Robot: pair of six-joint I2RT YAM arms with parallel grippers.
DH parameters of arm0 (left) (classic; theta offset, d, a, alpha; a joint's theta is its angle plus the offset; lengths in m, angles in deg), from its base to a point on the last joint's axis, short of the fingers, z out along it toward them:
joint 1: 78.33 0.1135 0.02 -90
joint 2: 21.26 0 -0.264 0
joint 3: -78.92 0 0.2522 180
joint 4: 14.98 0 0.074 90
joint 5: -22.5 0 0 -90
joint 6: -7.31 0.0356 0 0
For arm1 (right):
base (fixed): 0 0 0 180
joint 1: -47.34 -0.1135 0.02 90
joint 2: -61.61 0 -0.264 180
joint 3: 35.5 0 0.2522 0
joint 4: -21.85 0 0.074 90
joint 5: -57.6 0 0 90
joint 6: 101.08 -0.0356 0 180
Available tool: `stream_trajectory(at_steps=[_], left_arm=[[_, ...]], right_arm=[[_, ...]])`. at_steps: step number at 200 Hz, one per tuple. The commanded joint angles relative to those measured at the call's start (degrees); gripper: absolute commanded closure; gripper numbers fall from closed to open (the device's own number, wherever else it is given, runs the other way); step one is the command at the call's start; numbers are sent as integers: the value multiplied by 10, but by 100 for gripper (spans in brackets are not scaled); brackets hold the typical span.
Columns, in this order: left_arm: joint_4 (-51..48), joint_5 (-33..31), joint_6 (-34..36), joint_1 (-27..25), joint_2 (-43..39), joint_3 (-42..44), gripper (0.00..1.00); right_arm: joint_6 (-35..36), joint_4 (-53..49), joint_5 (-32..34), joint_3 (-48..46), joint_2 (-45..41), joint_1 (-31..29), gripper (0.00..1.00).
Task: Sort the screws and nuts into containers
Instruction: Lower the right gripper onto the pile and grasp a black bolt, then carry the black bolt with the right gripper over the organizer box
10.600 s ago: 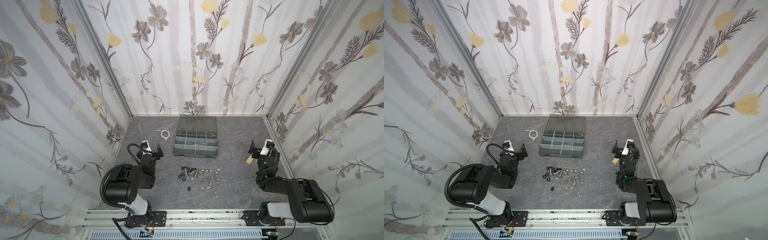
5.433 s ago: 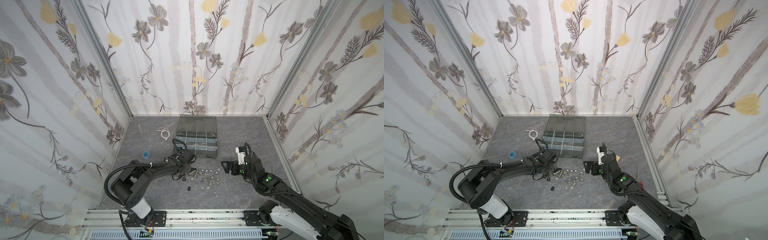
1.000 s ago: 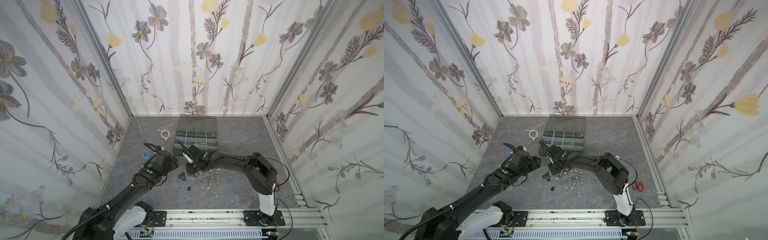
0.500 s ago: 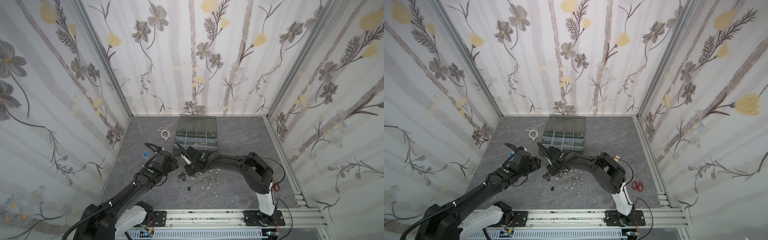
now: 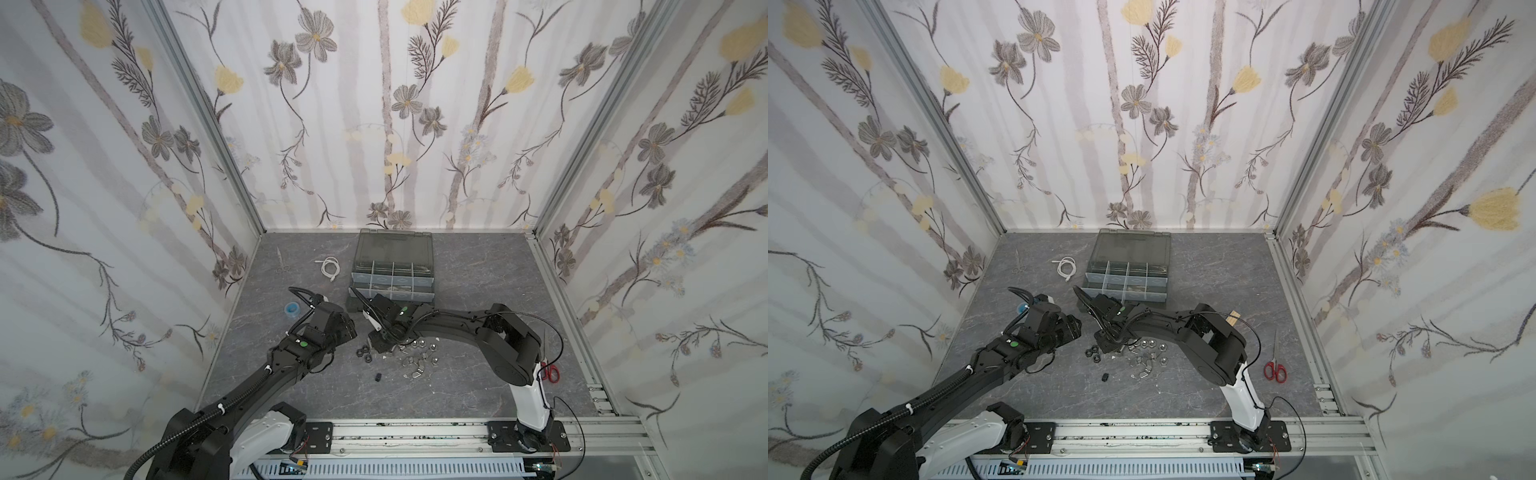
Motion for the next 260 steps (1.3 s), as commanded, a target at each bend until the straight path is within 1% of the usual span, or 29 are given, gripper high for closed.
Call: stream_trajectory(at_steps=[1, 98, 197, 260], left_arm=[[9, -6, -5, 1, -3, 2, 30], [11, -9, -11, 1, -17, 16, 30], [12, -10, -13, 3, -23, 21, 29], [13, -8, -18, 4, -26, 23, 29]], right_arm=[[-4, -5, 17, 12, 10, 0, 71], [-11, -6, 19, 40, 22, 1, 79], [-12, -2, 4, 63, -2, 13, 82], [-8, -2, -6, 78, -12, 32, 82]])
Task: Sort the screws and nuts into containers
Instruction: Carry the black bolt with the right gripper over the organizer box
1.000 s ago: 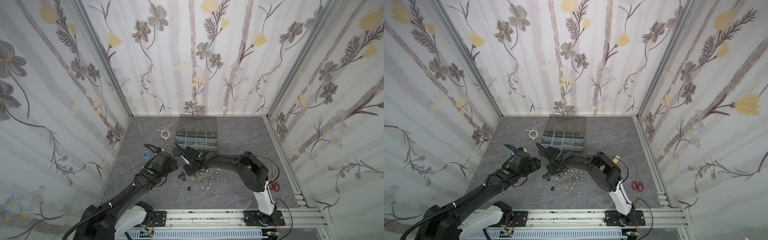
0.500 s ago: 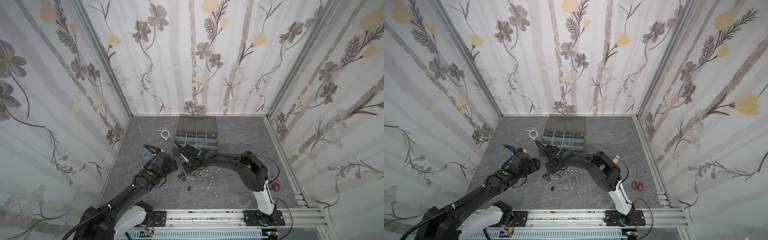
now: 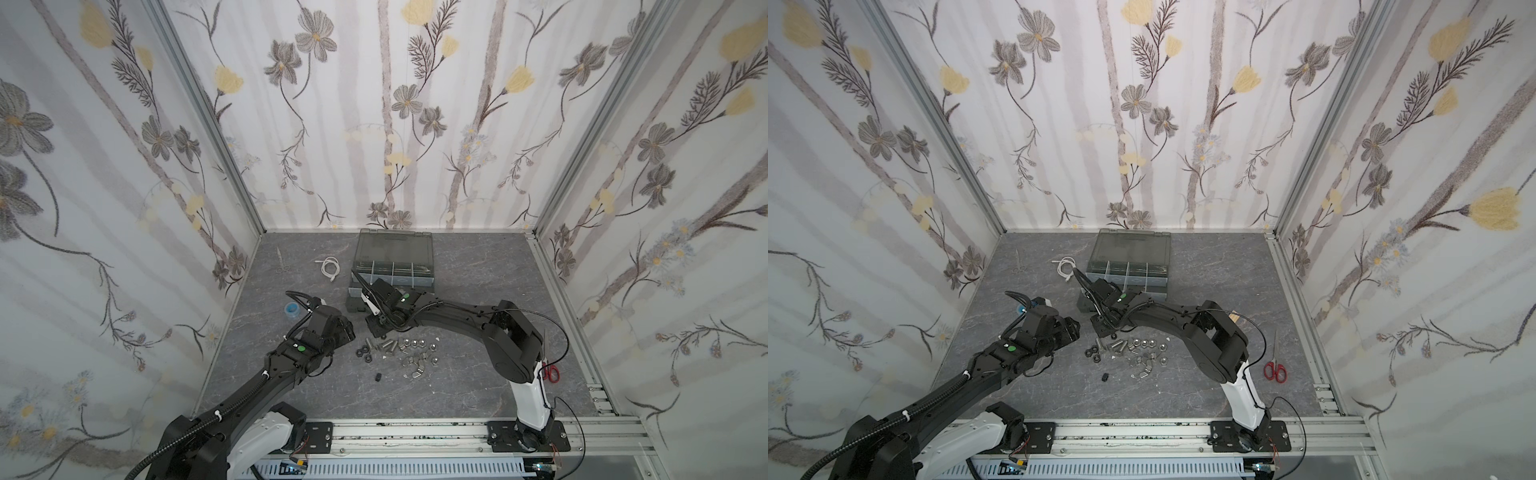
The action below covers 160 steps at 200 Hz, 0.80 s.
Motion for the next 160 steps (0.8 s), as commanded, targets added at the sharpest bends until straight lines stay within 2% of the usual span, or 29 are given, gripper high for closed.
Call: stream_trajectory(at_steps=[1, 82, 160], left_arm=[[8, -7, -7, 1, -4, 2, 29], [9, -7, -10, 1, -7, 4, 29], [10, 2, -7, 2, -3, 0, 29]], right_arm=[[0, 16, -10, 9, -8, 6, 82], [11, 11, -14, 45, -6, 27, 82], [20, -14, -18, 112, 34, 59, 82]])
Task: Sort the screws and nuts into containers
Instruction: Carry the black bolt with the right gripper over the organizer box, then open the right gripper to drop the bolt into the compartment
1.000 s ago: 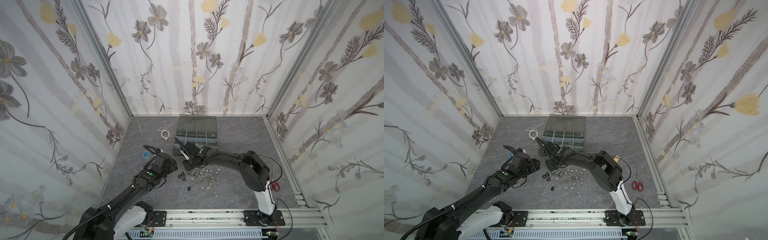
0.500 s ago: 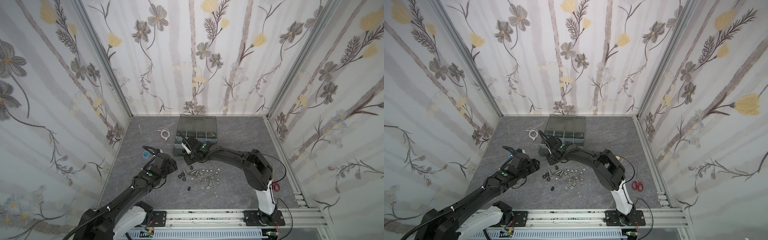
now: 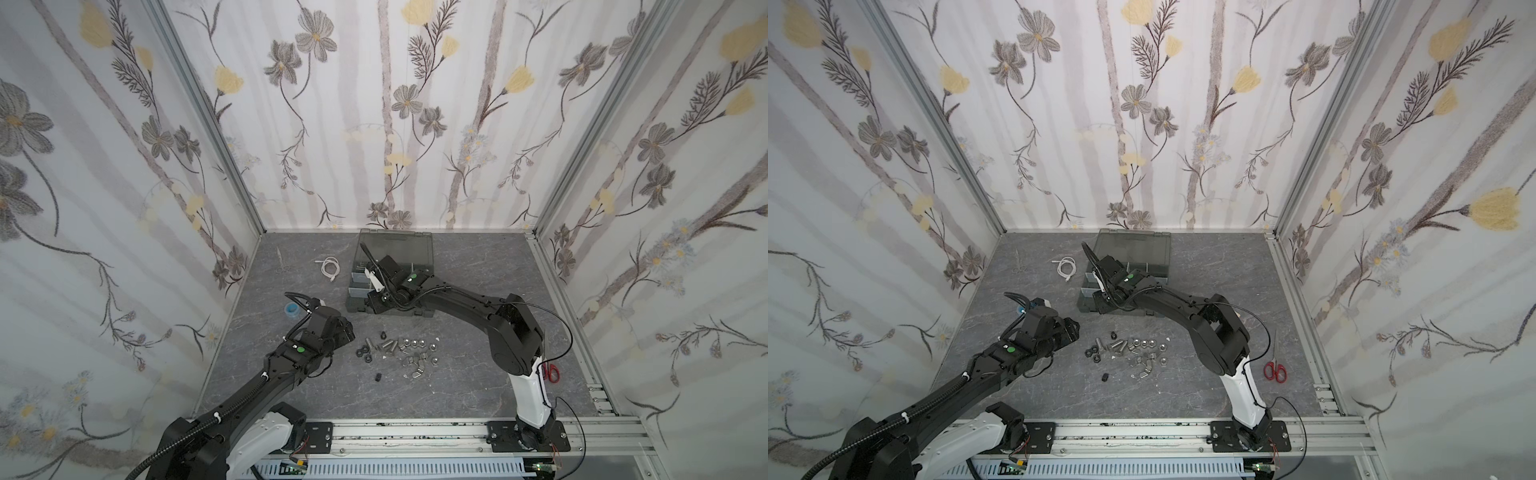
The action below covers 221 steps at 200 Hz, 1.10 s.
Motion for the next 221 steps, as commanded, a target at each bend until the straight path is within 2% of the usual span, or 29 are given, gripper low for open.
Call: stream_trajectory(at_steps=[1, 78, 139, 221], left_arm=[[9, 0, -1, 1, 1, -4, 29], [11, 0, -5, 1, 1, -3, 29], [13, 2, -8, 1, 2, -2, 29], [14, 7, -9, 1, 6, -2, 29]], right_arm=[[9, -3, -3, 18, 14, 7, 82], [6, -3, -4, 37, 41, 18, 79], [2, -1, -4, 41, 38, 18, 57], [-2, -1, -14, 37, 12, 18, 53]])
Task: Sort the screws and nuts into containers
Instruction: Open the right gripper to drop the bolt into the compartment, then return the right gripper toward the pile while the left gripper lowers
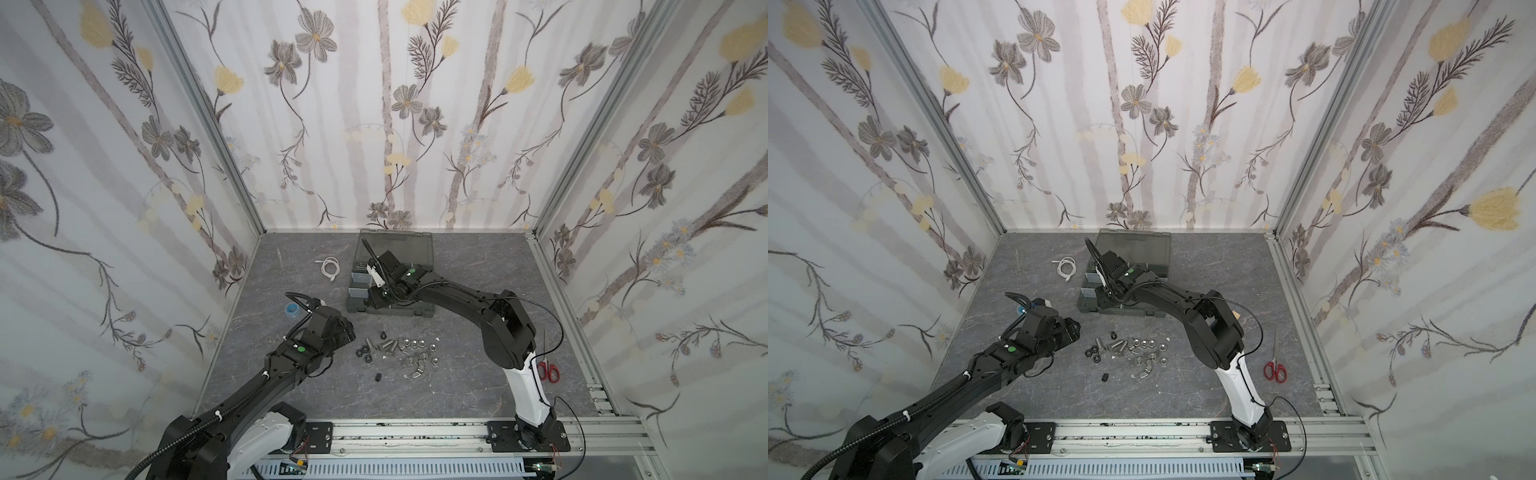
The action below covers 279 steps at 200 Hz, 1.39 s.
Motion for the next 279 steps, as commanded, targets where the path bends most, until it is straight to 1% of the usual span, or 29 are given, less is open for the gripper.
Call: stream_trajectory(at_steps=[1, 35, 87, 131, 135, 171, 214, 244, 248, 279], left_arm=[[11, 3, -4, 1, 2, -2, 29], [12, 6, -5, 1, 4, -3, 29], [15, 13, 0, 1, 3, -7, 29], [22, 24, -5, 0, 16, -10, 30], [22, 26, -5, 0, 17, -11, 30], [28, 31, 3, -9, 22, -19, 31], [29, 30, 16, -34, 43, -36, 32], [29, 18, 23, -67, 71, -54, 34], [29, 16, 24, -70, 73, -56, 34], [27, 1, 39, -91, 88, -73, 37]], right_arm=[[-4, 15, -10, 2, -16, 1, 53], [-9, 33, -22, -28, -51, 0, 52], [-22, 78, -27, -128, -135, 1, 52], [-37, 117, -13, -233, -219, 0, 52], [-40, 122, -12, -246, -230, 17, 52], [-64, 149, -2, -335, -292, 22, 52], [-100, 168, 22, -421, -362, 25, 51], [-123, 185, 33, -460, -397, 27, 51], [-125, 187, 34, -464, -417, 28, 51], [-131, 187, 42, -487, -444, 30, 51]])
